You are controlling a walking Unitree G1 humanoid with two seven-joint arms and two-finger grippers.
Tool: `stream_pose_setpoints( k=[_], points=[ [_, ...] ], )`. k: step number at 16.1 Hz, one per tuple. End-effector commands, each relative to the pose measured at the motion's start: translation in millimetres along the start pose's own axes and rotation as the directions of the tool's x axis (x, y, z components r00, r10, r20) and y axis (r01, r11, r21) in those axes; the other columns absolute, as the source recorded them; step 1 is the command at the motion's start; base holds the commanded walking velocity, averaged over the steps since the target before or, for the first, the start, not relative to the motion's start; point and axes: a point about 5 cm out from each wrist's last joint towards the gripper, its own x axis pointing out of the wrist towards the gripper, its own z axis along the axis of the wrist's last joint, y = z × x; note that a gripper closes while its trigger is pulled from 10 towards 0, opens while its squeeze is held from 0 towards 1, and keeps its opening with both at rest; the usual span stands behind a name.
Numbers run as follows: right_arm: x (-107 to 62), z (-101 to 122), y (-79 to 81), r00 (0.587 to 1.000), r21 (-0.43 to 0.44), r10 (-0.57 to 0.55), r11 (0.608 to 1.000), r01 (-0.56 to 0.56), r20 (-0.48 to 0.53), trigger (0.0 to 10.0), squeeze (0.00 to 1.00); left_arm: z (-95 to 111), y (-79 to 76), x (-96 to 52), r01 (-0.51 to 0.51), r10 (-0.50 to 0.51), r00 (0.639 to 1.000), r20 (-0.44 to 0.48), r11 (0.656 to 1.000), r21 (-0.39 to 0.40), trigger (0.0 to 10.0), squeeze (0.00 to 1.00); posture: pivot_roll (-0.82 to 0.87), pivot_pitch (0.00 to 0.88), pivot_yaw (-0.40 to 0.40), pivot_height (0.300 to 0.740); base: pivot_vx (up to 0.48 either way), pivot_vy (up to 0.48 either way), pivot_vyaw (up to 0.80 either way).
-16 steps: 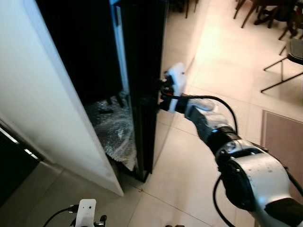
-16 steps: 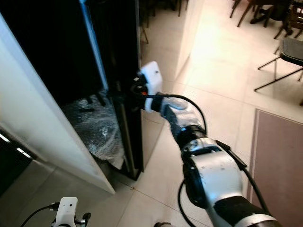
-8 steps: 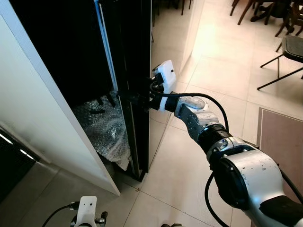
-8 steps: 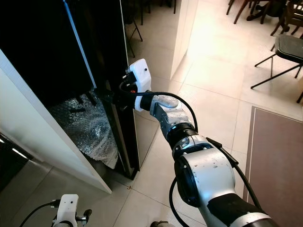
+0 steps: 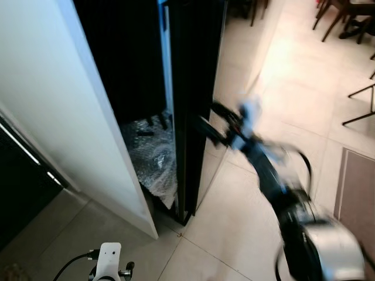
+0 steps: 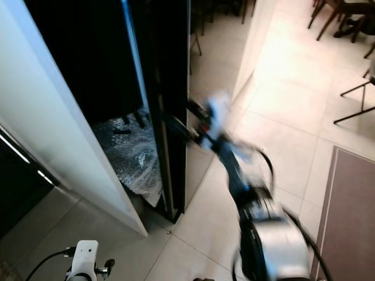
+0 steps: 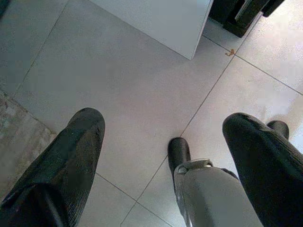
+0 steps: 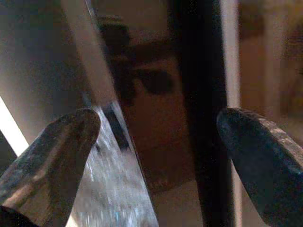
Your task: Restocking fridge
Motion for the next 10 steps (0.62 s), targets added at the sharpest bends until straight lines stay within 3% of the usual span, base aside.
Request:
stream_pose_setpoints(
  k=[1,2,3,4,5,6,7,8,10],
  points=[
    [-19.6,-9,-6.6,0.999,0.03,-0.049,0.998,0.049,-0.005,10.0,0.0,-8,0.4,-2.0,-0.003,0.003,0.999,-0.034,1.0,0.001,10.0,0.0,0.05,0.133,-0.012,0.729,0.0,0.0,0.0],
    [-57.8,-49,-14.8,0.974,0.084,-0.186,0.977,0.198,-0.131,10.0,0.0,-9,0.6,-2.0,0.002,-0.002,0.999,-0.038,1.0,0.008,10.0,0.0,0.05,0.127,-0.012,0.729,0.0,0.0,0.0],
    [-80.5,-70,-17.8,0.94,0.128,-0.279,0.943,0.307,-0.198,10.0,0.0,-9,0.8,-2.0,0.003,-0.003,0.999,-0.04,1.0,0.01,10.0,0.0,0.05,0.124,-0.01,0.729,0.0,0.0,0.0],
    [-86.4,-75,-18.6,0.926,0.143,-0.308,0.929,0.342,-0.216,10.0,0.0,-9,1.0,-2.0,0.003,-0.002,0.999,-0.04,1.0,0.01,10.0,0.0,0.05,0.122,-0.009,0.729,0.0,0.0,0.0],
    [-107.7,-94,-19.3,0.859,0.145,-0.413,0.871,0.469,-0.301,10.0,0.0,-9,1.3,-1.9,0.004,-0.003,0.999,-0.04,1.0,0.011,10.0,0.0,0.05,0.118,-0.005,0.729,0.0,0.0,0.0],
    [-150.5,-128,-15.3,0.654,0.076,-0.59,0.713,0.697,-0.473,10.0,0.0,-8,1.8,-1.8,0.006,-0.005,0.999,-0.041,1.0,0.013,10.0,0.0,0.06,0.113,-0.001,0.729,0.0,0.0,0.0],
    [-189.1,-154,-3.0,0.448,-0.023,-0.655,0.579,0.815,-0.609,10.0,0.0,-8,2.2,-1.6,0.009,-0.008,0.999,-0.042,1.0,0.015,10.0,0.0,0.06,0.107,0.004,0.729,0.0,0.0,0.0],
    [-216.8,-174,14.0,0.318,-0.082,-0.641,0.514,0.854,-0.699,10.0,0.0,-8,2.5,-1.5,0.011,-0.01,0.999,-0.043,1.0,0.016,10.0,0.0,0.07,0.103,0.008,0.729,0.0,0.0,0.0],
    [-240.0,-191,33.9,0.207,-0.135,-0.604,0.472,0.871,-0.769,10.0,0.0,-8,2.1,-1.5,0.015,-0.014,0.999,-0.047,1.0,0.016,10.0,0.0,0.07,0.096,0.005,0.729,0.0,0.0,0.0]
  ],
)
